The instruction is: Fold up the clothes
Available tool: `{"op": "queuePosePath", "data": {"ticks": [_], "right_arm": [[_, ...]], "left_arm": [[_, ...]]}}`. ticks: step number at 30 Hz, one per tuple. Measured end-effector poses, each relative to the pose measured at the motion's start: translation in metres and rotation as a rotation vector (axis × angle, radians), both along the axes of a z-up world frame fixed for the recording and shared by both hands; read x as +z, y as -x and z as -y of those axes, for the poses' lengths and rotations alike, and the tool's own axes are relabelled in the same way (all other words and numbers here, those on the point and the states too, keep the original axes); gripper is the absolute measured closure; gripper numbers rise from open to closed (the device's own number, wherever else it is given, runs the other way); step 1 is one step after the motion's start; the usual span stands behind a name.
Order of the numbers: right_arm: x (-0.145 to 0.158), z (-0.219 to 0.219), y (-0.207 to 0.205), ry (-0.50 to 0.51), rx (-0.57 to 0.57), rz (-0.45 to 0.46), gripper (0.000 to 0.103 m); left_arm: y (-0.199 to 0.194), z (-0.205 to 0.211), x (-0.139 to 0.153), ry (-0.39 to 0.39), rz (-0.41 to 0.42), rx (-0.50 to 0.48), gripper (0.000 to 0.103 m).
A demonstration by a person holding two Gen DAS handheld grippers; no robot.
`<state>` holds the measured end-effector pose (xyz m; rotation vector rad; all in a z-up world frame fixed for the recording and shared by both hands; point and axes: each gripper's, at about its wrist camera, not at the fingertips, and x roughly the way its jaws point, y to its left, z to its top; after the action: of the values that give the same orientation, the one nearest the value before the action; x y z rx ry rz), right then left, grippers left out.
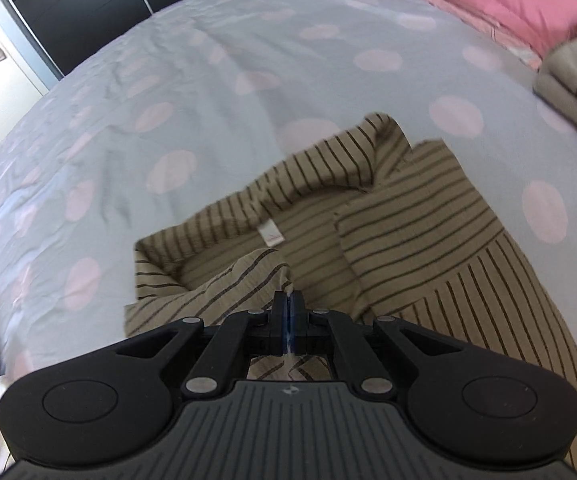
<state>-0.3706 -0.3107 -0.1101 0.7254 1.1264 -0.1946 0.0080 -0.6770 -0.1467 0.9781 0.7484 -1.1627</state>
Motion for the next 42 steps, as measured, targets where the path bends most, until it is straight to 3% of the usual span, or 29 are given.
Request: {"op": "queuePosePath", "data": {"ticks": [8, 15, 23, 26, 29, 32, 38, 42], "right_arm": [[-0.021, 0.004, 0.002, -0.034, -0.01, -0.041, 0.103], [-0.045, 0.004, 0.004, -0.098, -0.039, -0.089, 0.103], [-0.049, -0.008, 0.007, -0.066, -0.037, -0.093, 0.103], [-0.045, -0.008, 0.015, -0.063, -0.063, -0.064, 0.097], [-0.034, -0.006, 0.02, -0.016, -0.1, -0.021, 0.08], [-0.024, -0.004, 0.022, 0.034, -0.125, 0.023, 0.078], [-0.018, -0.01, 0.019, 0.069, -0.148, 0.09, 0.078], [-0.022, -0.017, 0.021, 0.075, -0.164, 0.107, 0.078]], "left_arm": [[0.011, 0.01, -0.036, -0.043, 0.01, 0.026, 0.101], [0.002, -0.03, 0.003, 0.083, -0.049, 0.059, 0.065], [0.011, -0.144, 0.05, 0.087, -0.069, 0.042, 0.064], [0.026, -0.198, 0.057, 0.072, -0.096, 0.022, 0.064], [0.046, -0.248, 0.06, 0.063, -0.106, -0.004, 0.064], [0.07, -0.297, 0.061, 0.058, -0.105, -0.034, 0.064], [0.1, -0.383, 0.038, 0.033, -0.187, 0.092, 0.052], [0.118, -0.425, 0.007, -0.053, -0.265, 0.131, 0.052]]}}
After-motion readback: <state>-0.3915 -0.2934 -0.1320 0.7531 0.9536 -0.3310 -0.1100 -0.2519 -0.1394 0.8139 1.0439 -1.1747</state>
